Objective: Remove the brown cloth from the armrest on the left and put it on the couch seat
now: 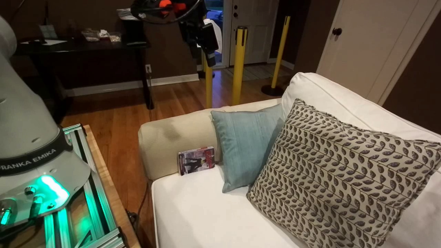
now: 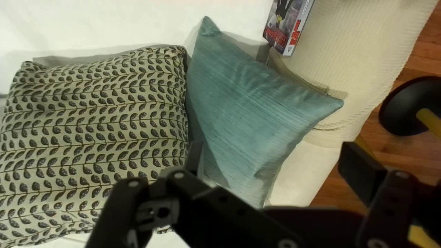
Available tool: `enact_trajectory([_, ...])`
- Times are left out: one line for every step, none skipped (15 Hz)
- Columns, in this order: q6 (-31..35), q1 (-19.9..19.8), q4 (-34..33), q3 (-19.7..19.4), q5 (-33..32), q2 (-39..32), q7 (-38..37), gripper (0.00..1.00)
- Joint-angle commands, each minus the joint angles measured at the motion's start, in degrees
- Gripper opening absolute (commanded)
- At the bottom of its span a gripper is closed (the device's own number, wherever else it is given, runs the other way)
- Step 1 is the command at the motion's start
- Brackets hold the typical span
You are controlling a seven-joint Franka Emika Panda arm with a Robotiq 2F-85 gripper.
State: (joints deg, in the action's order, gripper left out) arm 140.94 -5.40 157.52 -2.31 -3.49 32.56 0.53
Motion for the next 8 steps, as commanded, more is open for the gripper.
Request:
enact_trajectory([-0.97,3.98,-4.75,3.14,2.01,-6.69,-2.37,1.00])
enact_trajectory([-0.14,5.93,-6.12,4.43,2.91,-9.38,-2.89,1.00])
enact_trajectory([-0.62,7.73,-7.58,5.33,3.98,-11.85,-2.91,1.00])
enact_trajectory([-0.21,9.61,-8.96,6.38,5.03,-14.68,-2.81,1.00])
enact_trajectory([-0.33,11.81,-10.49,6.72,7.50,-17.89,-2.14,1.00])
enact_trajectory([0.20,13.54,-11.56,6.85,10.28,-20.39,-1.56,1.00])
enact_trajectory([0.07,14.68,-12.72,7.06,13.30,-23.46,-1.80,1.00])
enact_trajectory([0.28,15.67,-13.67,7.30,15.98,-26.08,-1.03,1.00])
